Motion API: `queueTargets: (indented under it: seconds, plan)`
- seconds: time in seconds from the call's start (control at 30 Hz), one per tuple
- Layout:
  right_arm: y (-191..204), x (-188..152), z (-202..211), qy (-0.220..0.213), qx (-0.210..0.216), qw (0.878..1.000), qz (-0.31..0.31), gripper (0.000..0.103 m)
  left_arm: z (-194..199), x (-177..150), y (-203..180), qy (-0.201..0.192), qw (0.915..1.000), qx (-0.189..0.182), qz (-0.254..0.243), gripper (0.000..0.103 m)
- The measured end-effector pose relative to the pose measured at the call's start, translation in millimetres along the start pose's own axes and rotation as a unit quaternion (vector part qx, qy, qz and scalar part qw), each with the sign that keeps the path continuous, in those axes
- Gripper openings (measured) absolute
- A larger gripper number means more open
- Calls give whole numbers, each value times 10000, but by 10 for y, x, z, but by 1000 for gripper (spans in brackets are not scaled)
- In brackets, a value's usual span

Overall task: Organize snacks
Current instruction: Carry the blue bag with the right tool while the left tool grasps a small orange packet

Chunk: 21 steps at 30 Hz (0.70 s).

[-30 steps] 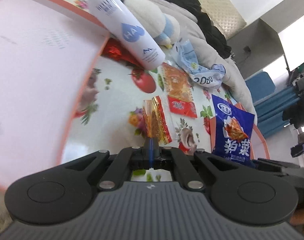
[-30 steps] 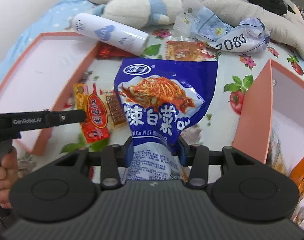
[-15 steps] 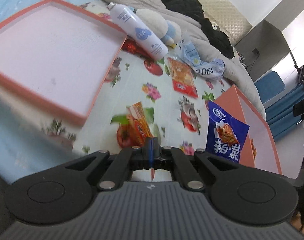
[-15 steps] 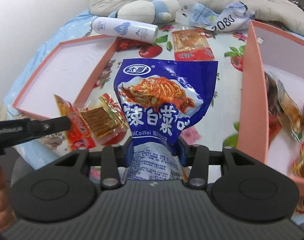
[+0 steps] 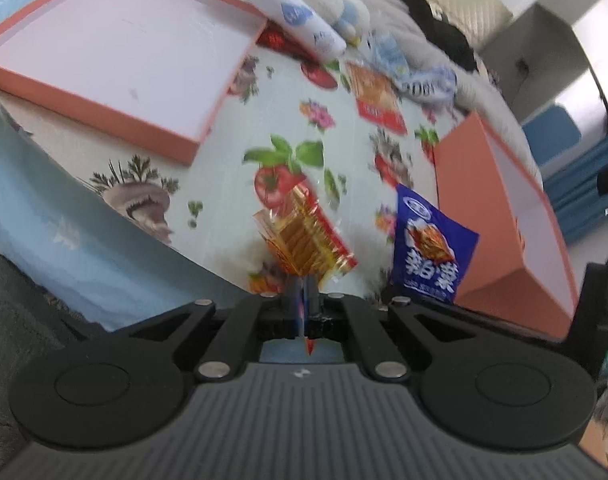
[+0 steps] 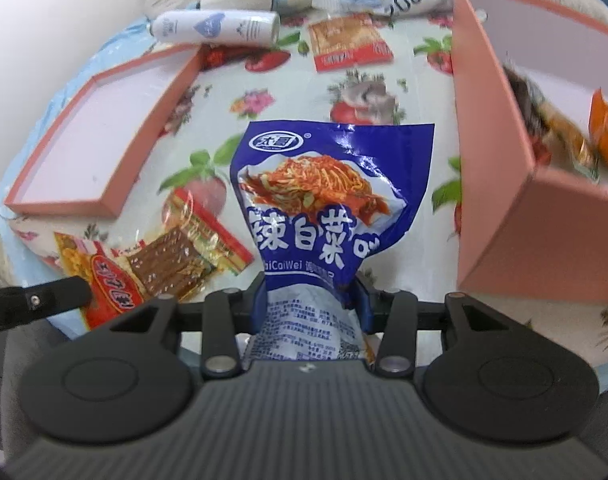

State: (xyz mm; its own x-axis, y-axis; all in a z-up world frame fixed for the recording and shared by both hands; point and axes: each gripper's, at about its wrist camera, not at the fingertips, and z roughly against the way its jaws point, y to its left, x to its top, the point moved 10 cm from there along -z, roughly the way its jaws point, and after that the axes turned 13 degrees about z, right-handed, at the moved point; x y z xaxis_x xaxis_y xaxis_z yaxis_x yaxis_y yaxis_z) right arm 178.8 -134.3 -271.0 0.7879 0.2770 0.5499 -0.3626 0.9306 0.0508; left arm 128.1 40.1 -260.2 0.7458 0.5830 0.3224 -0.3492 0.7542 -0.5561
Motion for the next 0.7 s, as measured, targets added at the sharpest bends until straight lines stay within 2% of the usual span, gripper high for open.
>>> queueTargets:
  seconds: [0.1,0.13,0.2,0.23,0.27,0.3,0.43,0.53,0.6,0.7]
  plan:
    - [-18,-125,-75,72,53,9998,-163,46,-19,-69,14,144,9995,78,-253,5]
    - [-19,-145,-74,28,63,9998,-178,45,-20,-91,18,203,9990,145,-378,9]
    - [-13,-161,-65,-43,52,9999,-146,45,-6,-103,25,256,9971,329,-634,26]
    - [-11,-165,-67,-63,51,9998,-154,45,25,-95,15,240,9959,410,-766,47]
    - [-12,-174,-63,-87,56,9998,-163,45,57,-67,-2,188,9948,462,-886,63]
    - [-15,-177,-58,-107,71,9998,-169,46,104,-28,-32,89,9932,472,-1063,67]
    - [-39,-189,-45,-172,157,9994,-271,45,187,151,-230,-169,9832,422,-1766,74]
    - [-47,-200,-38,-208,207,9990,-324,45,27,180,-388,-30,9701,278,-2409,75]
    - [-54,-207,-24,-220,250,9988,-369,45,-148,179,-432,111,9593,336,-2800,75]
    - [-64,-215,-4,-244,275,9983,-463,45,-379,147,-472,264,9488,329,-3131,75]
